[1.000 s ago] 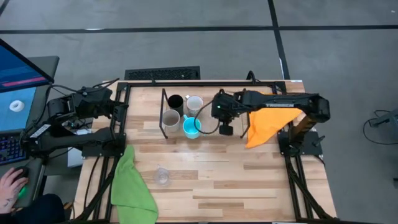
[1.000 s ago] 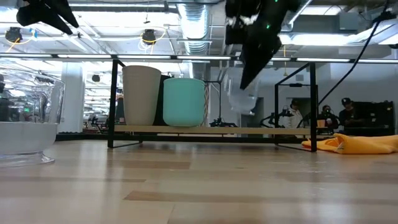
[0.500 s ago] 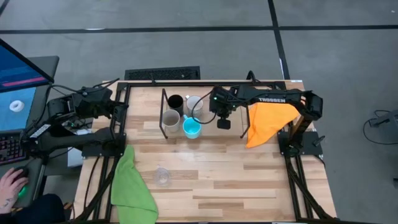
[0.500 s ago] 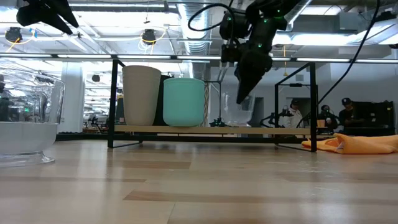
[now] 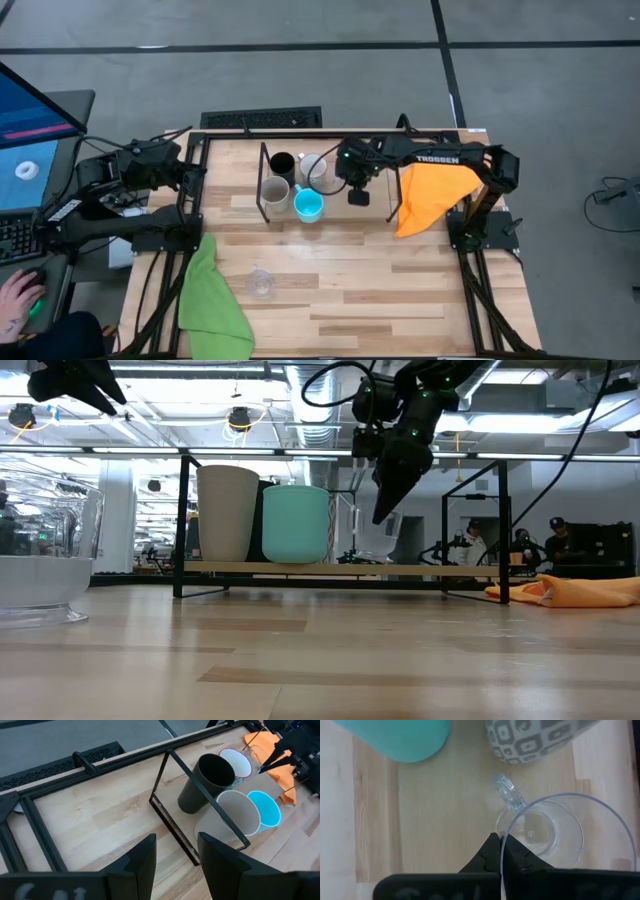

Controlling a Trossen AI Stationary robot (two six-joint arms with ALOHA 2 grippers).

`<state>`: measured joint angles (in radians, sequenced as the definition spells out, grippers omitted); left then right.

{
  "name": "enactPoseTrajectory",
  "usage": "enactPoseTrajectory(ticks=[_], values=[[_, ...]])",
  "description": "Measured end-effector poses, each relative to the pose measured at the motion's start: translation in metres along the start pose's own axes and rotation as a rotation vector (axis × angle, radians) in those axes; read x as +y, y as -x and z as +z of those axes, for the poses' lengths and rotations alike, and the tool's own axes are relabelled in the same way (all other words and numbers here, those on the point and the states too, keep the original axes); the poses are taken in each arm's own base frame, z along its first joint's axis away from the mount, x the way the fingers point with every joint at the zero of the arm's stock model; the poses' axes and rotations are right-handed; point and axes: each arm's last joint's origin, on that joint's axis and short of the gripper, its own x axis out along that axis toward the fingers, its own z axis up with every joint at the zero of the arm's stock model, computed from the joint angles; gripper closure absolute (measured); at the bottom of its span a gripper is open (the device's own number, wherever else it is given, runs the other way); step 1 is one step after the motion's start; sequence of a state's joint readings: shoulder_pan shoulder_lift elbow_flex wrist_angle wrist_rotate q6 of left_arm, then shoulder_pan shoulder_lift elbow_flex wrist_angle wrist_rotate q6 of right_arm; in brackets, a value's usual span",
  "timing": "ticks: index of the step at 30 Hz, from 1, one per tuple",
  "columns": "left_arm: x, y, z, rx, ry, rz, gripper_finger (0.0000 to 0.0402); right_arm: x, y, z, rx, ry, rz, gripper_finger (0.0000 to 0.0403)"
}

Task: Stack small to large cups/mugs on shelf
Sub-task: Put the transparent mug on the shelf

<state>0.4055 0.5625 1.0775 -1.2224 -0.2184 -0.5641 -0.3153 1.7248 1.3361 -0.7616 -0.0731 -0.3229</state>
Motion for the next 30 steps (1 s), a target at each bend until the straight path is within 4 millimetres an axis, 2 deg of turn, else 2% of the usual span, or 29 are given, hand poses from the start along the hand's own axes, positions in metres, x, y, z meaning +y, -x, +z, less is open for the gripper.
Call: enactPoseTrajectory(ticks=[21, 30], values=[[0.0001, 0.0000, 0.0000, -0.002, -0.004, 0.003, 0.0266, -0.0017, 0.0001, 0.0009, -0.015, -0.037, -0.001, 0.0373], [0.0001, 0.0000, 0.0001, -0.002, -0.004, 0.003, 0.0266, -0.0021, 0.0003, 0.0021, -0.028, -0.037, -0.007, 0.0326]])
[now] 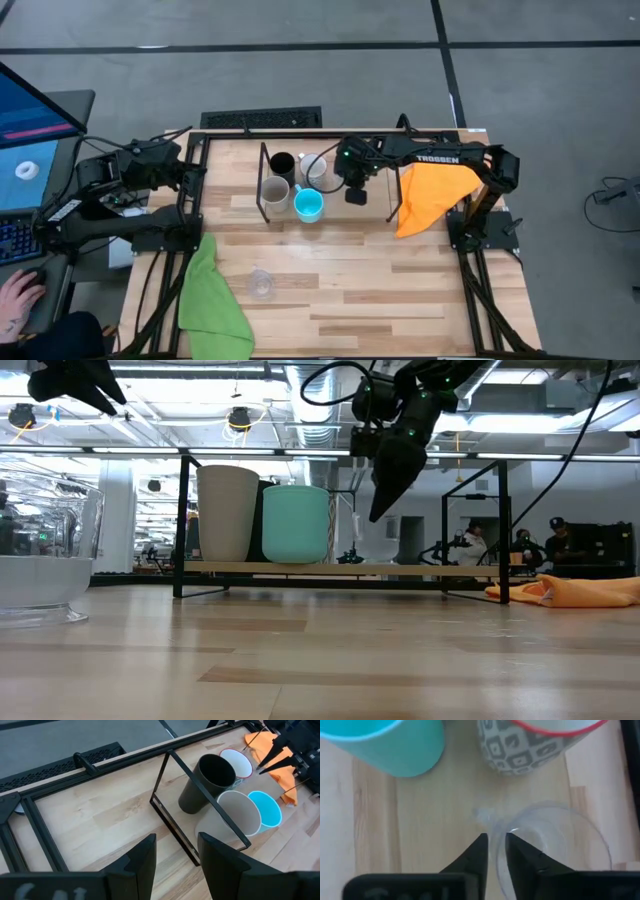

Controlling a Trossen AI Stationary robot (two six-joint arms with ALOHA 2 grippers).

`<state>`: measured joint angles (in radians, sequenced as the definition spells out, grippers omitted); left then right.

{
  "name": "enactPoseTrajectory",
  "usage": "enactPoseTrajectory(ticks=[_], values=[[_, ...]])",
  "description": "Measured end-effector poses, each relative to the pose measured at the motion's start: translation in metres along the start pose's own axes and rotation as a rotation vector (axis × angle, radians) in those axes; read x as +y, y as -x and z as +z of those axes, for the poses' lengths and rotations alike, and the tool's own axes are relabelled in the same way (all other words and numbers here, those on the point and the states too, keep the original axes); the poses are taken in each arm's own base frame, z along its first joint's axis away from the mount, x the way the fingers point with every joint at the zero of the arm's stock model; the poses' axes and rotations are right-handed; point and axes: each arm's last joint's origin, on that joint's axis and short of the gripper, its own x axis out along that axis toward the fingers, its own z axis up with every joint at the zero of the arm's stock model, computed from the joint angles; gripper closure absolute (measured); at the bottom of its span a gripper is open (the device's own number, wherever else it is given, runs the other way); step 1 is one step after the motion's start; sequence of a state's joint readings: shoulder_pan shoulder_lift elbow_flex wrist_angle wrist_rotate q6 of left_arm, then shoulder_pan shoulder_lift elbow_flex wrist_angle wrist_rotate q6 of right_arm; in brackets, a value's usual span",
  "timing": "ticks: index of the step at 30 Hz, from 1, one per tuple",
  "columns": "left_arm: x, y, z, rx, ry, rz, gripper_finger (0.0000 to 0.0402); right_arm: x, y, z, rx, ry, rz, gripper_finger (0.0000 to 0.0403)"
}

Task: Stack small to large cups/mugs on shelf
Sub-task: Put the transparent mug on the shelf, then align the transparent mug with the other transparent mug

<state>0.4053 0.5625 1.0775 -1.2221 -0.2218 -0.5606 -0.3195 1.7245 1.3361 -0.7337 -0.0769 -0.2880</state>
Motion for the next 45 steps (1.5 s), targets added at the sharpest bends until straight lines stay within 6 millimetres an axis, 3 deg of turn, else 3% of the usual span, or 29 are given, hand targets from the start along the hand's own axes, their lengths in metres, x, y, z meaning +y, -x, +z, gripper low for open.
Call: enactPoseTrajectory(ticks=[7, 12, 16, 20, 26, 31, 34, 39, 45], values=[[0.000, 0.000, 0.000, 0.003, 0.001, -0.005, 0.0266, -0.002, 0.000, 0.004, -0.031, -0.016, -0.038, 0.0263], [0.000, 0.000, 0.000, 0.003, 0.001, -0.005, 0.0266, -0.002, 0.012, 0.011, -0.029, -0.026, -0.037, 0.0217], [0.000, 0.000, 0.000, 0.006, 0.002, -0.010, 0.0266, 0.000, 0.028, 0.023, -0.046, -0.035, -0.030, 0.0202], [-0.001, 0.000, -0.001, 0.025, 0.001, -0.040, 0.0266, 0.009, 0.060, 0.039, -0.109, -0.033, -0.002, 0.0206], [-0.002, 0.000, -0.002, 0.052, -0.008, -0.085, 0.0266, 0.051, 0.125, 0.061, -0.329, 0.019, 0.101, 0.0216], [-0.003, 0.000, -0.002, 0.058, -0.017, -0.096, 0.0266, 0.112, 0.146, 0.075, -0.488, 0.092, 0.186, 0.0215], [-0.003, 0.000, -0.002, 0.059, -0.017, -0.096, 0.0266, 0.157, 0.139, 0.088, -0.584, 0.162, 0.195, 0.0209], [-0.003, 0.000, -0.002, 0.058, -0.018, -0.096, 0.0266, 0.229, 0.097, 0.107, -0.697, 0.286, 0.267, 0.0185], [-0.003, 0.000, -0.002, 0.061, -0.023, -0.096, 0.0266, 0.280, 0.033, 0.118, -0.779, 0.361, 0.317, 0.0155]])
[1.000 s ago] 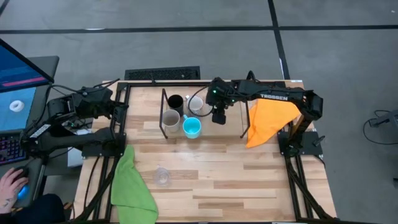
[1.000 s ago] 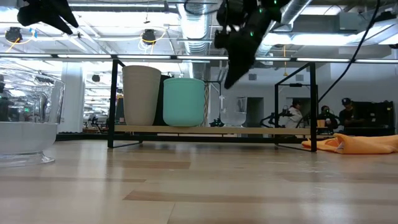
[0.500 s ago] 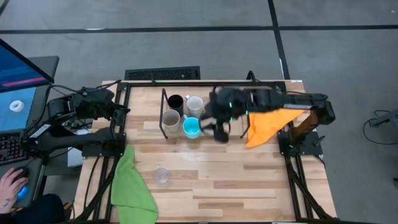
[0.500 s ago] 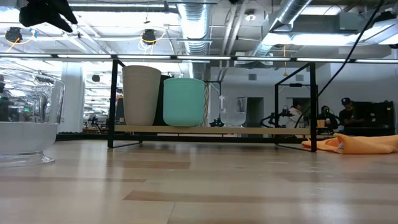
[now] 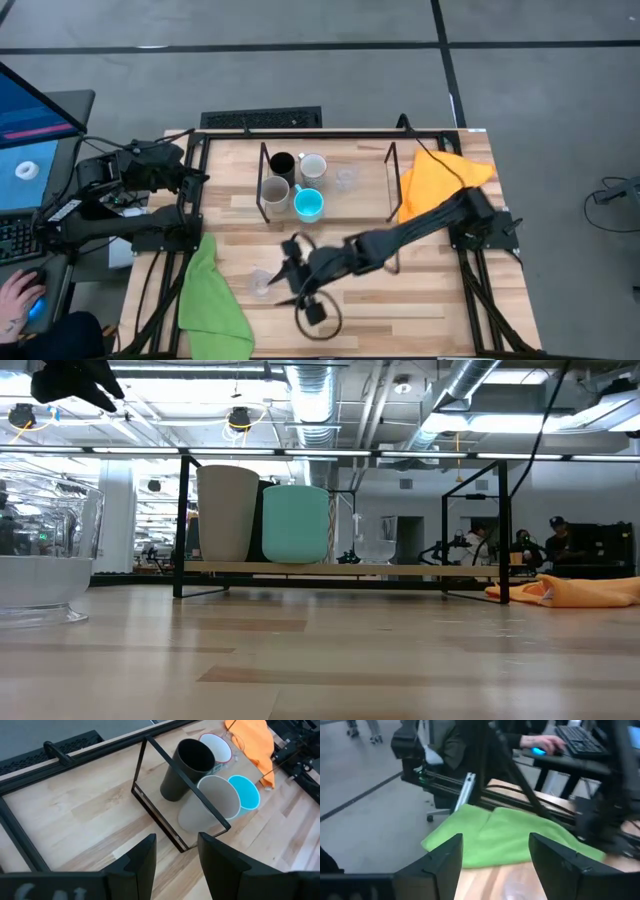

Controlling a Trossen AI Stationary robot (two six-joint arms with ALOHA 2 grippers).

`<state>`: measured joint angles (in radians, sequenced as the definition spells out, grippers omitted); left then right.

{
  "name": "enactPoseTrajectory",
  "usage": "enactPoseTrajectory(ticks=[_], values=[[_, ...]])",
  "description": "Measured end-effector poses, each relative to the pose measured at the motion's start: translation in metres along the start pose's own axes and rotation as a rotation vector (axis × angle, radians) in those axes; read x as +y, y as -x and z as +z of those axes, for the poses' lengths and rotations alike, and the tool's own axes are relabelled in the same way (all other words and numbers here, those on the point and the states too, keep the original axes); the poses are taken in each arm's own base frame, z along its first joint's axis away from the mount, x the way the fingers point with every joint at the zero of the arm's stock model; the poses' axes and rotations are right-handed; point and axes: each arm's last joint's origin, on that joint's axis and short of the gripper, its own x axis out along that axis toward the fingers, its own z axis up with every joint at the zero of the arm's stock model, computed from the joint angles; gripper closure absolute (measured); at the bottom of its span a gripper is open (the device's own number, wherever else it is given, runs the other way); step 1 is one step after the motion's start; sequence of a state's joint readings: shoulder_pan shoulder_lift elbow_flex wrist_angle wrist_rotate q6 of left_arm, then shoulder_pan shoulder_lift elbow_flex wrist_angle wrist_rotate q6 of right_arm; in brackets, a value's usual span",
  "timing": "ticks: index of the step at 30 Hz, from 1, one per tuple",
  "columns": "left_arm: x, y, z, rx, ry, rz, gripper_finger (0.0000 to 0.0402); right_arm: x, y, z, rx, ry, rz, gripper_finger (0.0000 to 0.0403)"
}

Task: Stack small to large cups/mugs on shelf
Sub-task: Align the transparent mug with the other transparent mug

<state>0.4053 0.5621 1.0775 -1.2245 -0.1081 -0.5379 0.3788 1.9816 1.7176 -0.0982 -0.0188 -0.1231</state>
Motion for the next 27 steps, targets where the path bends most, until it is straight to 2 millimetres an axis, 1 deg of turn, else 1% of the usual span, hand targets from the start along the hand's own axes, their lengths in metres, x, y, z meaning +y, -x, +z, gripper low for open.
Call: enactPoseTrajectory(ticks=[3, 7, 10, 14, 19, 24, 27], values=[[0.000, 0.000, 0.000, 0.003, -0.013, -0.005, 0.0266, 0.009, -0.030, -0.019, -0.005, 0.037, 0.020, 0.0153], [0.000, 0.000, 0.000, 0.006, -0.015, -0.004, 0.0266, 0.015, -0.064, -0.039, 0.031, 0.046, 0.052, 0.0153], [0.001, 0.000, -0.002, 0.026, -0.018, 0.007, 0.0266, 0.010, -0.087, -0.053, 0.048, 0.042, 0.076, 0.0152], [0.003, 0.000, -0.005, 0.052, -0.021, 0.022, 0.0266, 0.001, -0.109, -0.067, 0.111, 0.032, 0.068, 0.0152], [0.004, 0.000, -0.007, 0.073, -0.038, 0.034, 0.0266, -0.012, -0.123, -0.081, 0.259, 0.015, 0.060, 0.0152], [0.004, 0.000, -0.007, 0.073, -0.038, 0.034, 0.0266, -0.022, -0.124, -0.092, 0.404, 0.013, 0.025, 0.0152], [0.004, 0.000, -0.007, 0.073, -0.038, 0.034, 0.0266, -0.022, -0.122, -0.093, 0.452, 0.036, 0.006, 0.0157]])
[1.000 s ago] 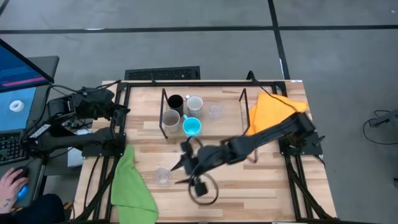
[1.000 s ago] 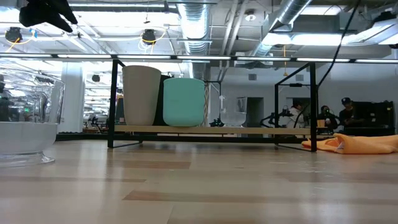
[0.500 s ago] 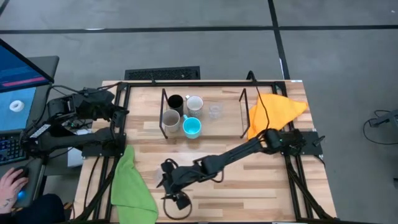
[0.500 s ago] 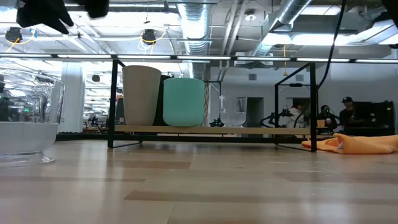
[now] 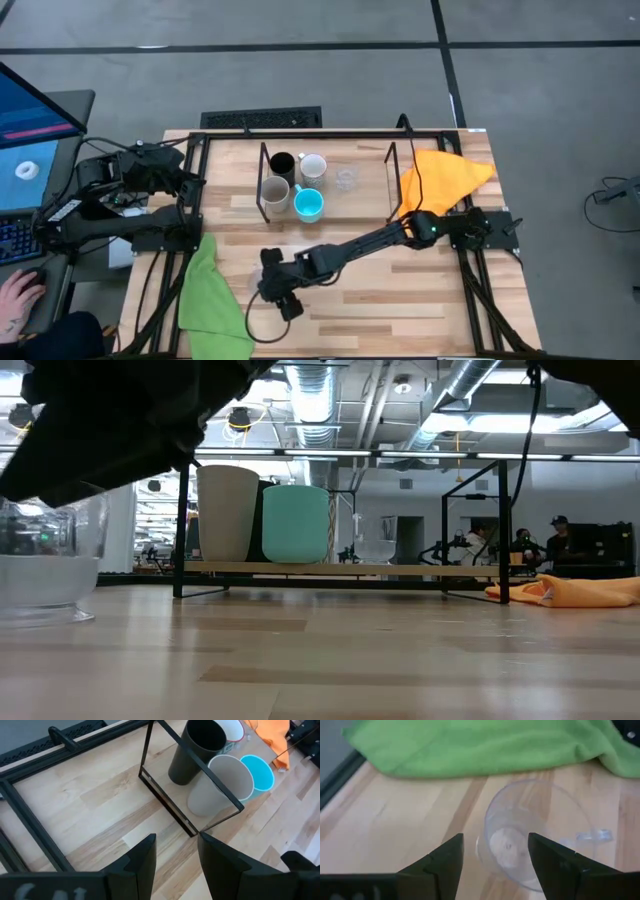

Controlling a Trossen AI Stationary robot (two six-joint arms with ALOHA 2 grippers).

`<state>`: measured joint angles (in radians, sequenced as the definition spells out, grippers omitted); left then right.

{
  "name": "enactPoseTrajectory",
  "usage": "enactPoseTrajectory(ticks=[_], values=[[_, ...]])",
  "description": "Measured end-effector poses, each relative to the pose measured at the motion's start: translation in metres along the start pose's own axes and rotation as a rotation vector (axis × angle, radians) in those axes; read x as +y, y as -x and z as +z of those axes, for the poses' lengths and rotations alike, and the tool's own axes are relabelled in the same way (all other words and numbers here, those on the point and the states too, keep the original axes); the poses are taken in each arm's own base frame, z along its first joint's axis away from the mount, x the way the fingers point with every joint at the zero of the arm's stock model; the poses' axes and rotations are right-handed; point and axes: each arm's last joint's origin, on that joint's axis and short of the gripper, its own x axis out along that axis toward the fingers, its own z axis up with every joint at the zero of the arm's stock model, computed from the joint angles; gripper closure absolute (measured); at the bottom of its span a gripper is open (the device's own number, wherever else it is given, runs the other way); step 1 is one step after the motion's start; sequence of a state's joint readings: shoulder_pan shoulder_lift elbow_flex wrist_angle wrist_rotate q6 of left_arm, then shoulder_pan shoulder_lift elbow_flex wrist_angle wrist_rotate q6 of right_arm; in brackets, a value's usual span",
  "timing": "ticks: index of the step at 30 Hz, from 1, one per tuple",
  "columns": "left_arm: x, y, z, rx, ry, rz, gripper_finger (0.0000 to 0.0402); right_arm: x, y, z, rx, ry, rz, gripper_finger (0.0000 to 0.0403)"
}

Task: Stack small to large cups/mugs on shelf
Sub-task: Align the transparent mug with the other transparent mug

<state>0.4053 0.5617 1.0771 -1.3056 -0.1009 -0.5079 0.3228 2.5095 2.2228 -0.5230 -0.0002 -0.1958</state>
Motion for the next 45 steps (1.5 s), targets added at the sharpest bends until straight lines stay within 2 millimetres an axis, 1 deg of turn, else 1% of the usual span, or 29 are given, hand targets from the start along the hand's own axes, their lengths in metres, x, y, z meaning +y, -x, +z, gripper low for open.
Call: enactPoseTrajectory(ticks=[7, 10, 14, 16, 19, 20, 21, 23, 25, 27, 29, 31, 34, 36, 39, 41, 43, 45], values=[[0.000, 0.000, 0.000, 0.000, 0.000, 0.000, 0.0266, 0.001, 0.000, -0.005, 0.057, 0.025, -0.015, 0.0181], [0.000, 0.000, 0.000, 0.000, 0.000, 0.000, 0.0266, 0.001, 0.001, -0.008, 0.091, 0.024, -0.039, 0.0201], [0.000, 0.000, 0.000, -0.001, 0.001, 0.000, 0.0266, 0.003, 0.001, -0.010, 0.131, 0.022, -0.076, 0.0251], [0.000, 0.000, 0.000, -0.001, 0.001, 0.000, 0.0266, 0.003, 0.001, -0.011, 0.140, -0.009, -0.077, 0.0285], [0.000, 0.000, 0.000, -0.001, 0.001, 0.000, 0.0266, 0.005, 0.001, -0.012, 0.142, -0.092, -0.072, 0.0348], [0.000, 0.000, 0.000, -0.001, 0.001, 0.000, 0.0266, 0.006, 0.003, -0.010, 0.136, -0.110, -0.061, 0.0371], [0.000, 0.000, 0.000, -0.001, 0.001, 0.000, 0.0266, 0.006, 0.007, -0.008, 0.126, -0.125, -0.051, 0.0385], [0.000, 0.000, 0.000, -0.001, 0.001, 0.000, 0.0266, 0.009, 0.016, 0.002, 0.074, -0.151, -0.032, 0.0390], [0.000, 0.000, 0.000, -0.001, 0.001, 0.000, 0.0266, 0.011, 0.031, 0.014, 0.025, -0.175, -0.027, 0.0391], [0.000, 0.000, 0.000, -0.002, 0.001, -0.001, 0.0266, 0.012, 0.052, 0.028, -0.036, -0.181, -0.025, 0.0396], [0.000, 0.000, 0.000, -0.002, 0.001, 0.000, 0.0266, 0.013, 0.081, 0.045, -0.114, -0.180, -0.022, 0.0396], [0.000, 0.000, 0.000, -0.002, 0.001, -0.001, 0.0266, 0.010, 0.116, 0.062, -0.201, -0.182, -0.027, 0.0397], [0.000, 0.000, 0.000, -0.002, 0.002, -0.001, 0.0266, 0.008, 0.177, 0.084, -0.351, -0.179, -0.022, 0.0398], [0.000, 0.000, 0.000, -0.002, 0.002, -0.001, 0.0266, 0.012, 0.220, 0.098, -0.472, -0.154, -0.016, 0.0397], [0.000, 0.000, 0.000, -0.003, 0.003, -0.001, 0.0266, 0.026, 0.287, 0.112, -0.660, -0.090, -0.001, 0.0399], [0.000, 0.000, 0.000, -0.003, 0.002, -0.001, 0.0266, 0.039, 0.329, 0.116, -0.762, -0.040, 0.012, 0.0399], [0.000, 0.000, 0.000, -0.003, 0.002, -0.001, 0.0266, 0.053, 0.363, 0.117, -0.852, 0.013, 0.026, 0.0398], [0.000, 0.000, 0.000, -0.003, 0.002, -0.001, 0.0266, 0.069, 0.391, 0.117, -0.926, 0.063, 0.049, 0.0399]])
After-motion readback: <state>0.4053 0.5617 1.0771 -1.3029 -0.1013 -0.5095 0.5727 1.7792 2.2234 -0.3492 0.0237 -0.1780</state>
